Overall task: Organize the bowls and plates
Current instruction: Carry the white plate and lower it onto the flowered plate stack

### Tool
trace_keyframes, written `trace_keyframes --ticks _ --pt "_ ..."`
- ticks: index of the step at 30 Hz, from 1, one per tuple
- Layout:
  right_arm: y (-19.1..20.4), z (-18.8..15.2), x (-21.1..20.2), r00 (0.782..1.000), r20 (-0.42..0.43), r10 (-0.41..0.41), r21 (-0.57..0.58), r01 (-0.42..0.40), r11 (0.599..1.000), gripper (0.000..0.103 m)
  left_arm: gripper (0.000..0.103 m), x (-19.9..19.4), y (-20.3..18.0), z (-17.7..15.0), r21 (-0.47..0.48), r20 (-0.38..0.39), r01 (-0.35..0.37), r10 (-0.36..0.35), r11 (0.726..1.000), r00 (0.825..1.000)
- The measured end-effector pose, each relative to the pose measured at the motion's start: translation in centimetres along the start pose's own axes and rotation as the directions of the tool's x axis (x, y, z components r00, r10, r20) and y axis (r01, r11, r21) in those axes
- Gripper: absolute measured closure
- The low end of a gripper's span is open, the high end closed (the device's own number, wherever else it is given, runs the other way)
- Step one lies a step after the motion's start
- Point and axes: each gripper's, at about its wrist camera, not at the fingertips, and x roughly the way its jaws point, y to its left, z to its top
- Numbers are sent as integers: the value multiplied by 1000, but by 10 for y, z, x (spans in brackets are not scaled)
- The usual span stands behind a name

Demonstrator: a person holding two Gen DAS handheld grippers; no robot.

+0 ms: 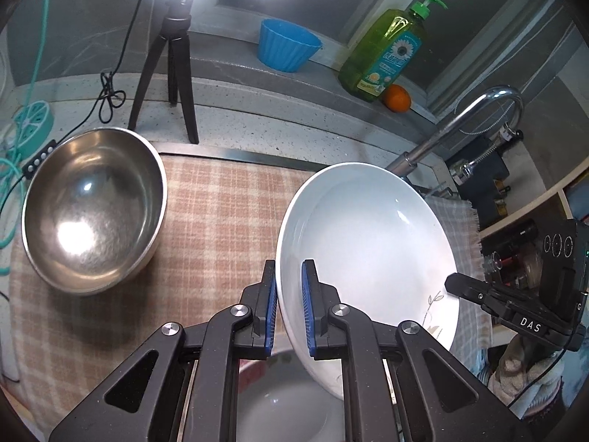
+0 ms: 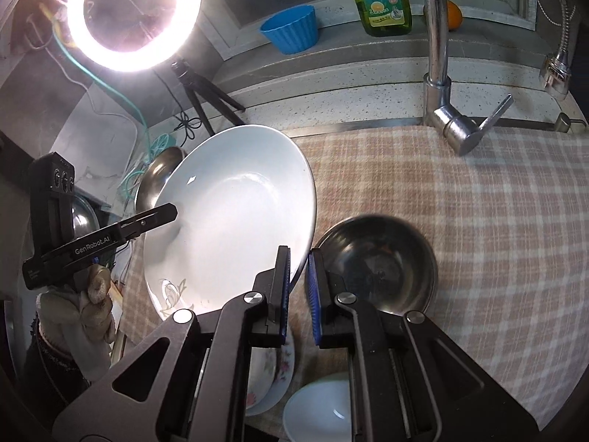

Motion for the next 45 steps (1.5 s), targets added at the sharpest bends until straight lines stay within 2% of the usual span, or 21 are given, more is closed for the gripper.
trace_keyframes --ticks 10,23,35,45 --pt "28 -47 -9 1000 -6 2 0 -2 1000 92 92 -23 12 -32 13 -17 9 -9 1000 1000" --pt "51 -99 5 998 -48 -37 15 38 999 92 92 -25 31 -70 22 -72 6 -5 1000 997" --pt "51 -128 21 995 -91 -46 52 51 997 92 92 -20 42 -94 20 -109 3 -1 1000 994" --pt "54 -136 28 993 -101 -59 55 65 996 92 92 -16 46 -102 19 -127 -9 11 1000 992"
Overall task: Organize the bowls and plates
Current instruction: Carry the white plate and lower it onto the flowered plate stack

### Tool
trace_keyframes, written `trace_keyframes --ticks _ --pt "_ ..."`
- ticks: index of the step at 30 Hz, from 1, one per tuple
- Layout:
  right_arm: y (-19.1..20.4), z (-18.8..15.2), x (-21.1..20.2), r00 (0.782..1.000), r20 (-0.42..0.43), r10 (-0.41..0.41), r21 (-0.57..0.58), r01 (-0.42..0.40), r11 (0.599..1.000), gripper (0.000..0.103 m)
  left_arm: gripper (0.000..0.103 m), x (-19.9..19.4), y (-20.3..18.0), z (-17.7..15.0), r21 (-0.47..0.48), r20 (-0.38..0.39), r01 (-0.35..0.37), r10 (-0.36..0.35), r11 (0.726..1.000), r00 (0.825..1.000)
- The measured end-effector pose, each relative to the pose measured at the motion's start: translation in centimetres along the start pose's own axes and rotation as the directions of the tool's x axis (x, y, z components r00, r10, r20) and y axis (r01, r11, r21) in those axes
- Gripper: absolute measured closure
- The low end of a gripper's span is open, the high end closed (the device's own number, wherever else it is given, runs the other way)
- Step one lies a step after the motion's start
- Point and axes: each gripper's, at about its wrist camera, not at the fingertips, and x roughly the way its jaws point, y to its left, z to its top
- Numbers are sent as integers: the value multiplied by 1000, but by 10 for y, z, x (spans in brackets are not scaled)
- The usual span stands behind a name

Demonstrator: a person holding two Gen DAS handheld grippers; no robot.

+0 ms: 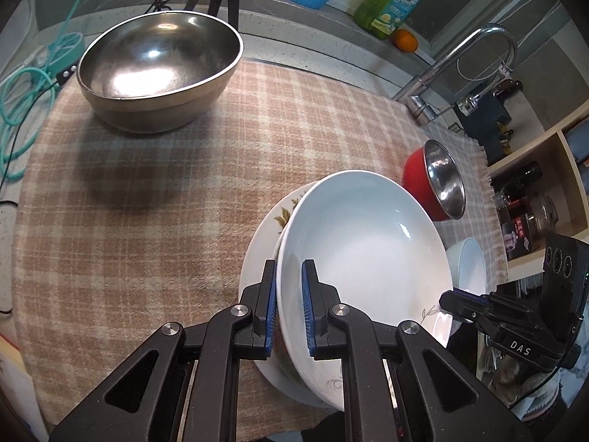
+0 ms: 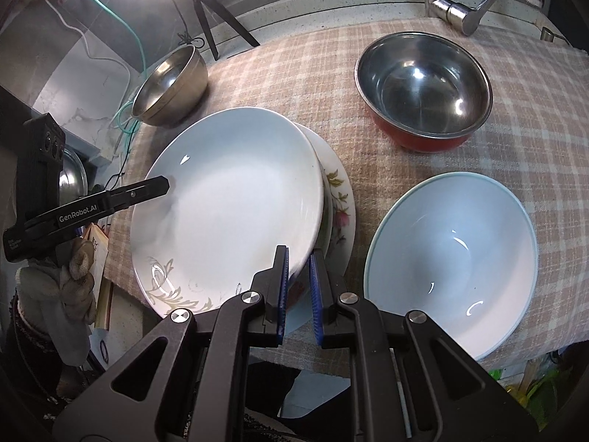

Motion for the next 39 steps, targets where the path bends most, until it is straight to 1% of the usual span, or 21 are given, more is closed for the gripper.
trace_keyframes --ticks 9,17,24,26,32,35,37,39 --pt "1 -1 7 1000 -10 -26 -5 26 1000 91 92 2 -1 -3 9 0 -11 11 1000 1000" --pt "4 -3 8 999 -9 -45 -28 45 999 85 92 6 -5 -4 19 -13 -14 14 1000 1000" --pt "6 -3 8 998 -9 -63 -46 63 997 84 92 7 -7 -4 41 -21 -26 27 999 999" --pt "7 -3 9 997 -10 -75 -55 74 996 84 92 7 -11 -4 60 -21 -42 43 997 999" --pt "14 -3 11 993 -9 -117 -95 116 989 82 91 9 -24 -4 153 -12 -122 126 981 992" --pt "18 -3 12 992 -3 -130 -113 129 985 82 90 11 -28 -4 211 2 -191 195 959 981" --pt "18 -3 13 991 -2 -134 -113 133 985 81 90 12 -27 -4 214 -1 -188 193 958 981" --pt "18 -3 13 991 -1 -137 -117 136 984 81 89 10 -23 -2 185 -10 -159 163 970 987"
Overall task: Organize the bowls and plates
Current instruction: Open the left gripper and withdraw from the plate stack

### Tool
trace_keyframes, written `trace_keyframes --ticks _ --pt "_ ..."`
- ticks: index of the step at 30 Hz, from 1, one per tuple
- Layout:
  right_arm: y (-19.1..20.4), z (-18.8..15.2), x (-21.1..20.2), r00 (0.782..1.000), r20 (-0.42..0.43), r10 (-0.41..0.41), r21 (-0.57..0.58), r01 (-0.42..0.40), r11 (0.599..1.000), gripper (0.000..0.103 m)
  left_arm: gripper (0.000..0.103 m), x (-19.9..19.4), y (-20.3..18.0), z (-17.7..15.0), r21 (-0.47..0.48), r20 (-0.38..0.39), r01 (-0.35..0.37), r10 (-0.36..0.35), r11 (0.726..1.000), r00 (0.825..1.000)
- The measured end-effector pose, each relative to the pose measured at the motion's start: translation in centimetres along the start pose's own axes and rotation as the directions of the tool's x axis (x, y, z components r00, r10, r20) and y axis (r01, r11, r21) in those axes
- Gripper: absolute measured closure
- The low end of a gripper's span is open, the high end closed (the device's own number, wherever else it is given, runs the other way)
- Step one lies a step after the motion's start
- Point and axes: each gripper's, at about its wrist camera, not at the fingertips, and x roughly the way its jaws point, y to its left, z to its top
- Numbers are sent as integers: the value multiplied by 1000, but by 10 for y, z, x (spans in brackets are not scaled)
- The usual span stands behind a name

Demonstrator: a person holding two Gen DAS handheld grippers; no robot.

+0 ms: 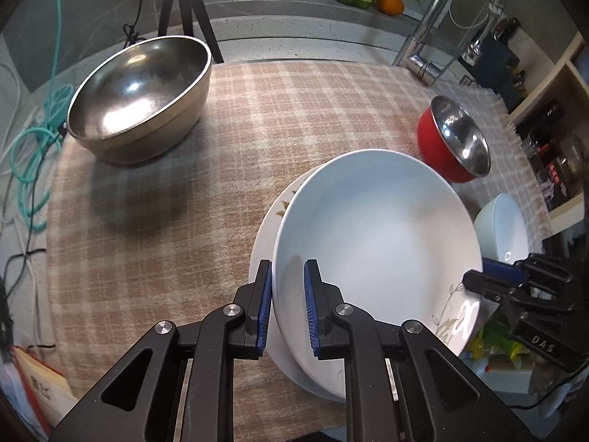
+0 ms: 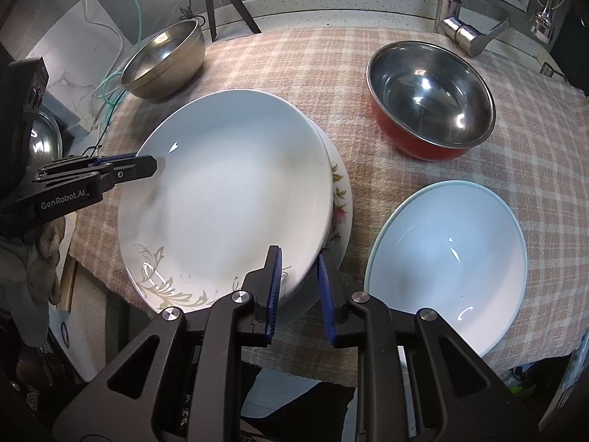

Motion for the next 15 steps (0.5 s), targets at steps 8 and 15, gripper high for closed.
trace_keyframes --ticks 8,15 --pt "0 1 -8 999 36 -35 -2 35 999 61 89 -2 1 -2 -15 -3 15 -15 1000 1000" --pt "-7 11 -34 994 109 16 48 -21 999 34 66 -11 11 -4 -59 21 26 -25 998 999"
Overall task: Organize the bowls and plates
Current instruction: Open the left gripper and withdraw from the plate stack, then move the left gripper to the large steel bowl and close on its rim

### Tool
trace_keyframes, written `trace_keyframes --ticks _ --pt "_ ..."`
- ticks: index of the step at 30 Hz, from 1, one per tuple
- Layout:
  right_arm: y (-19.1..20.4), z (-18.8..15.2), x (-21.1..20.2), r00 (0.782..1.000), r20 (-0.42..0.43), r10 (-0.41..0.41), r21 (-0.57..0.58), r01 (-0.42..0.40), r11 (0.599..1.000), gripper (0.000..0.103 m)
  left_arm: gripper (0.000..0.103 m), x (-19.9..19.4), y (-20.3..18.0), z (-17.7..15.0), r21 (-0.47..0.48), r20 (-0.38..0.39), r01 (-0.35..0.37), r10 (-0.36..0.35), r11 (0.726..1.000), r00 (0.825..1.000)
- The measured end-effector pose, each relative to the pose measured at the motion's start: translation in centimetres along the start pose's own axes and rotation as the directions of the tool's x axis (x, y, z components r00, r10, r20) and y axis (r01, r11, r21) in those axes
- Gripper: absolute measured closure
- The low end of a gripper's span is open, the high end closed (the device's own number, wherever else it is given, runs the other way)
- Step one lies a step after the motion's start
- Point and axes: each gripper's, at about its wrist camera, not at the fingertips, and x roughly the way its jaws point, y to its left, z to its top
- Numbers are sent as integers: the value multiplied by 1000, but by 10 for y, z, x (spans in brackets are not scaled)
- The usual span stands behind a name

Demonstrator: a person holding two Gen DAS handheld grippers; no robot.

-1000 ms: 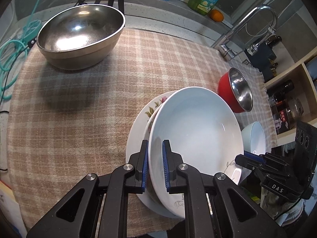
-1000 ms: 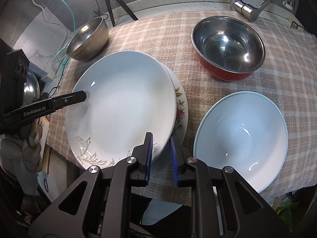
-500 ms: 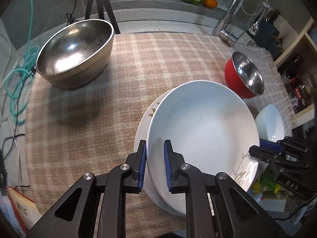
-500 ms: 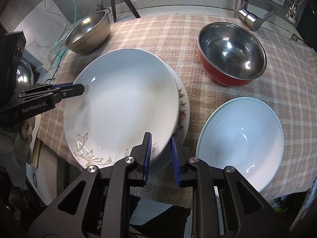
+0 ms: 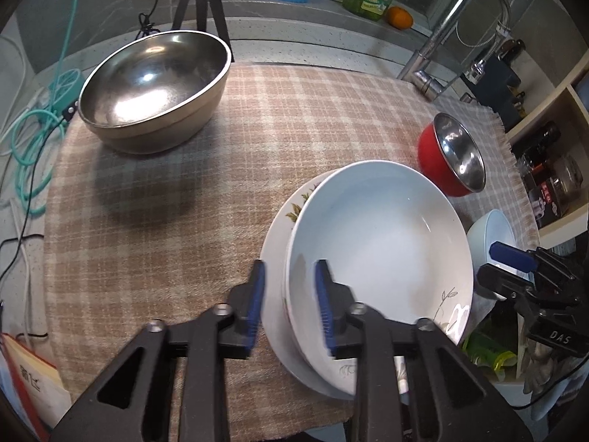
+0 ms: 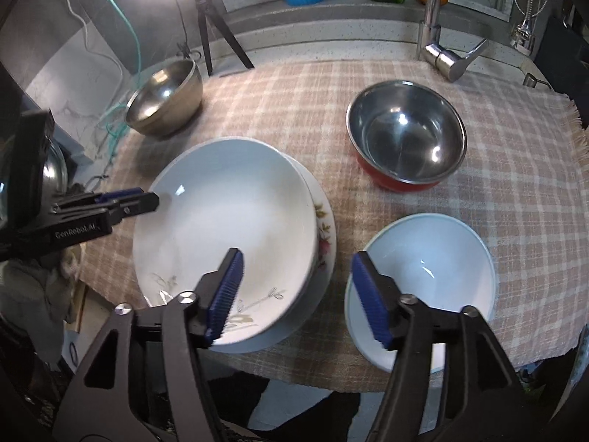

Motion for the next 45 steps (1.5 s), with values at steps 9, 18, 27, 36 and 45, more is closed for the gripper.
trace_keyframes --ticks 9,18,27,36,45 --pt "19 14 -7 995 38 93 -11 -93 996 25 55 -21 18 5 -69 54 17 -13 997 998" --pt "30 35 8 988 31 154 5 -155 988 25 49 -37 52 15 -165 112 18 0 986 994" --pt "55 61 26 984 29 177 -22 -176 984 25 49 -47 89 28 -241 151 -5 42 971 988" --pt "79 96 40 983 46 179 -52 -177 983 25 49 -47 120 49 -283 167 -9 59 959 984" --pt "84 142 59 975 50 216 -22 -215 976 25 49 -37 144 81 -307 178 -5 63 952 982"
